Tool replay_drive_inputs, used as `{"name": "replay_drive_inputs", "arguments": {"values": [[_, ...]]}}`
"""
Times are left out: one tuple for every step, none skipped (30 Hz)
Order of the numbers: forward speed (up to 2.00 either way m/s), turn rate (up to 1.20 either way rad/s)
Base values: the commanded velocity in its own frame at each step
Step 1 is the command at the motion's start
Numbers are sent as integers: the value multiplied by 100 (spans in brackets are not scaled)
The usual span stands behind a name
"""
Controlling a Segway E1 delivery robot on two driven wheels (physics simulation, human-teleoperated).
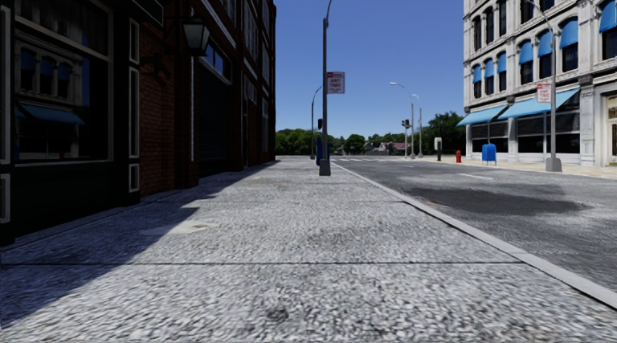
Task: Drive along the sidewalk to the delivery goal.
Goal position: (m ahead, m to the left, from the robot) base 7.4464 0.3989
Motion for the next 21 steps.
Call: {"name": "replay_drive_inputs", "arguments": {"values": [[200,32],[200,32],[200,32],[200,32],[200,32],[200,32],[200,32],[200,32],[200,24],[200,24],[200,12],[200,0],[200,0],[200,0],[200,0],[200,0],[200,0],[200,0],[200,0],[200,0],[200,0]]}}
